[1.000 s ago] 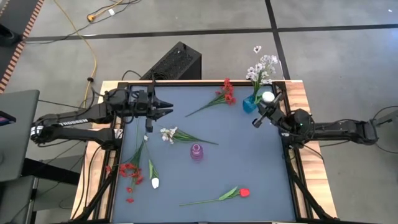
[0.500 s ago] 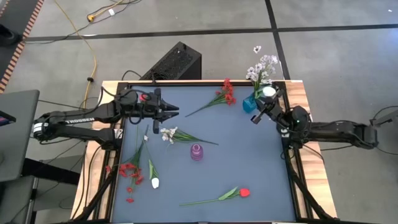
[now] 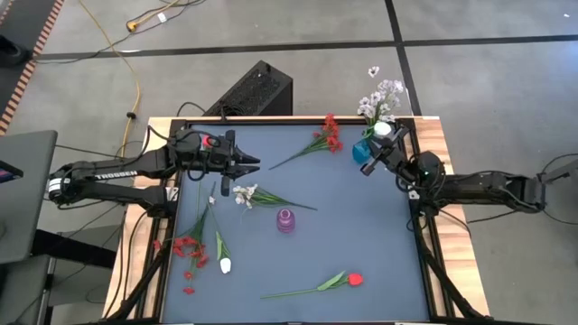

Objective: Sort flowers into vase by color
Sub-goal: Put the top white flower into the blue vase

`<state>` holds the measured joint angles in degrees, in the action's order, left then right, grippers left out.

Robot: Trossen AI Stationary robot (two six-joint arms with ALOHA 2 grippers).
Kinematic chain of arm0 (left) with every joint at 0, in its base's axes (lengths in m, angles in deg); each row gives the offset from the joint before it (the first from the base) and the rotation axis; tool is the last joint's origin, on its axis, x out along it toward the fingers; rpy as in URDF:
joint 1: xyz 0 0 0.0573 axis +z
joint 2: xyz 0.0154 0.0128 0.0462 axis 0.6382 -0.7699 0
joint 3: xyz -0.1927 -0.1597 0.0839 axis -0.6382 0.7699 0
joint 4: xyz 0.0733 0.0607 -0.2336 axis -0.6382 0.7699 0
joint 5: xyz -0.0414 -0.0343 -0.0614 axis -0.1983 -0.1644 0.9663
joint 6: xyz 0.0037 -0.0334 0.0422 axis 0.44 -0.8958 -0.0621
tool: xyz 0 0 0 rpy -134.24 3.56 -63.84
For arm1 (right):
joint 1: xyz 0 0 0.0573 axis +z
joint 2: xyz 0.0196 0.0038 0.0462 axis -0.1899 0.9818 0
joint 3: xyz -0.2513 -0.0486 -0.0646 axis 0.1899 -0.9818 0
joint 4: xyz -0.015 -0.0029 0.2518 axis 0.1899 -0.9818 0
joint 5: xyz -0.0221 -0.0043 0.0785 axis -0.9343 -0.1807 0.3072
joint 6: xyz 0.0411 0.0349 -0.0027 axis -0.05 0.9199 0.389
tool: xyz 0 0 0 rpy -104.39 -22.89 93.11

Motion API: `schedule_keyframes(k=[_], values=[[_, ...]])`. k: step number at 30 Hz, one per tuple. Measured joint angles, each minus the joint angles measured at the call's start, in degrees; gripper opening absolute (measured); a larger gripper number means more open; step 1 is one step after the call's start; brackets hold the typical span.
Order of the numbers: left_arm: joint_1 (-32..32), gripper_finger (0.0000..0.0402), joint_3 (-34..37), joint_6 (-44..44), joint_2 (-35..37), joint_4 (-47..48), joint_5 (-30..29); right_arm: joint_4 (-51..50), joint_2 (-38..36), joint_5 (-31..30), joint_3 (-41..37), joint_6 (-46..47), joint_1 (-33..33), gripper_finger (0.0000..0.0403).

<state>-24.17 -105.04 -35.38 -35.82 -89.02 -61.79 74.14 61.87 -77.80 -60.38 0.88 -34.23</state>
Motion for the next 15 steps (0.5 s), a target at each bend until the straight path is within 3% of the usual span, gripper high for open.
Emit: schedule_keyframes(k=[12, 15], values=[[-0.02, 0.0086, 0.0, 0.04, 0.0, 2.2, 0.13, -1.62, 3.88, -0.33, 0.02, 3.01, -1.68, 0.0027], [-0.02, 0.0086, 0.0, 0.04, 0.0, 2.42, 0.26, -1.52, 5.32, -2.76, 0.02, 3.23, -1.6, 0.0027]])
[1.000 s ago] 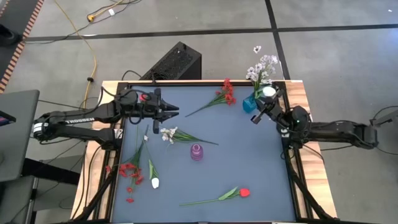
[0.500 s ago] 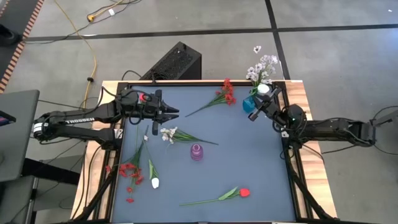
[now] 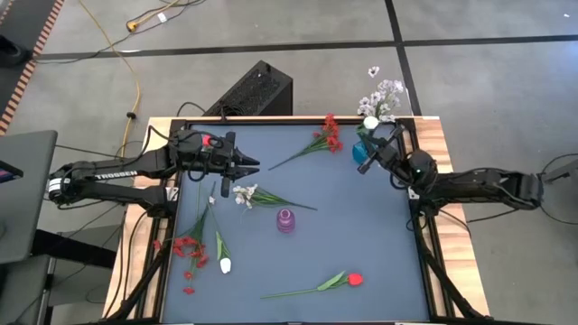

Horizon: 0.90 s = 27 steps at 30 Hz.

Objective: Sort flowers into vase by color
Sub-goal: Put the top white flower into the blue vase

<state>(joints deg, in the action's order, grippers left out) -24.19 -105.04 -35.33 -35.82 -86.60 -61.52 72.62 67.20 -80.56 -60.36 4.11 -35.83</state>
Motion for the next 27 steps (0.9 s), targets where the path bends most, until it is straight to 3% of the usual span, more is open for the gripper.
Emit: schedule_keyframes(k=[8, 14, 20, 27], values=[[0.0, 0.0086, 0.0, -0.04, 0.0, 0.32, 0.0, -0.36, 1.78, -7.66, 0.0, 3.58, -0.02, 0.0043], [-0.02, 0.0086, 0.0, -0.61, 0.0, 0.31, 0.0, -1.74, 1.74, -8.42, 0.0, 9.49, -0.02, 0.0052], [0.0, 0.0086, -0.02, -1.18, 0.0, 0.25, 3.4, -6.1, 1.71, -13.93, 0.05, 11.38, 0.11, 0.0054], [-0.04, 0.0086, -0.02, -1.66, 0.0, 0.98, 4.7, -10.91, 1.69, -14.33, 0.09, 13.67, 0.13, 0.0071]])
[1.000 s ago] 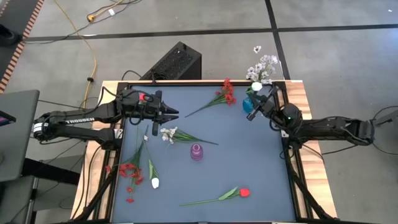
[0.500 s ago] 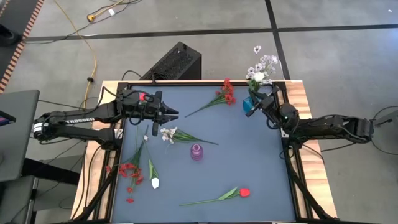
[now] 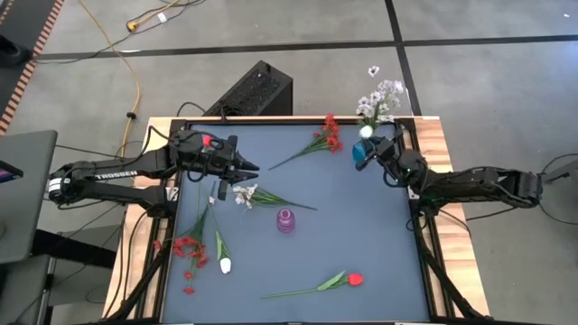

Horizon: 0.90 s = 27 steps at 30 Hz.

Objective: Sort flowers into vase by color
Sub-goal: Put the top white flower into the blue vase, then put the white flowers into the blue vase

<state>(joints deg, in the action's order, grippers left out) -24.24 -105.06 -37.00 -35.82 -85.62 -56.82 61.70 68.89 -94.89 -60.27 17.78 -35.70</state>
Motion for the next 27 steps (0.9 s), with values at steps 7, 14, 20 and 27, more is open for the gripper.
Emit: schedule_keyframes(k=[7, 14, 20, 27], values=[[-0.04, 0.0087, 0.0, -0.55, 0.0, 0.3, 0.01, -0.57, -0.07, -0.43, 0.0, 1.52, 0.05, 0.0141], [-0.04, 0.0087, 0.0, -0.79, 0.04, 3.88, 0.0, -14.58, -3.38, -6.61, 4.1, 1.78, 2.62, 0.0203], [-0.04, 0.0086, 0.0, -0.78, 0.04, 5.68, 0.0, -43.88, -6.08, -8.53, 14.33, 10.37, 3.83, 0.0229], [-0.04, 0.0086, -0.04, -0.79, 0.04, 9.2, -0.02, -66.25, -6.38, -8.42, 25.57, 16.13, 6.28, 0.0237]])
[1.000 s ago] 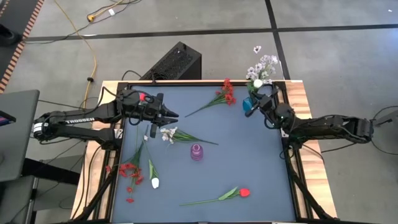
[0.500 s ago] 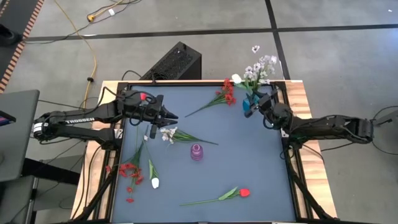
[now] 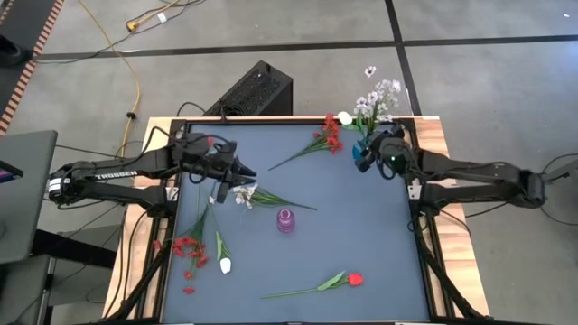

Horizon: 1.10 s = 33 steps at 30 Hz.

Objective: Sort flowers into vase by color
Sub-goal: Put the white flowers into the blue vase

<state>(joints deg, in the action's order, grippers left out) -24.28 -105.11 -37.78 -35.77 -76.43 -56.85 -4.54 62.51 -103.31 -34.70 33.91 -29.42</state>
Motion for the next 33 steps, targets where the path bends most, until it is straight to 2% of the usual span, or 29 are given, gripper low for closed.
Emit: schedule_keyframes(k=[3, 9, 13, 17, 25, 29, 33], values=[[0.0, 0.0086, 0.0, -0.14, 0.0, 4.54, 0.0, -6.02, 0.0, 2.66, 4.32, 1.56, 1.85, 0.0237], [-0.31, 0.0086, 0.0, -1.49, 0.0, 13.62, -0.14, -14.75, 0.0, 13.69, 12.3, 4.63, 6.01, 0.0235], [-2.41, 0.0086, 0.0, -1.74, -0.17, 18.61, -3.33, -19.0, 0.0, 22.93, 16.13, 8.15, 9.37, 0.0233], [-5.57, 0.0086, 0.0, -1.37, -0.17, 19.44, -8.29, -18.91, 0.0, 29.67, 17.33, 10.76, 14.04, 0.0233], [-10.88, 0.0086, 0.0, -0.22, -1.25, 19.39, -13.08, -16.78, 4.72, 29.57, 17.29, 16.06, 27.28, 0.0227], [-13.35, 0.0086, 0.02, -0.18, -4.06, 18.62, -16.26, -12.7, 12.39, 26.17, 16.65, 16.47, 32.6, 0.0221], [-14.8, 0.0086, 0.02, 1.26, -7.01, 16.86, -18.33, -9.62, 21.15, 21.75, 16.61, 16.42, 34.85, 0.0215]])
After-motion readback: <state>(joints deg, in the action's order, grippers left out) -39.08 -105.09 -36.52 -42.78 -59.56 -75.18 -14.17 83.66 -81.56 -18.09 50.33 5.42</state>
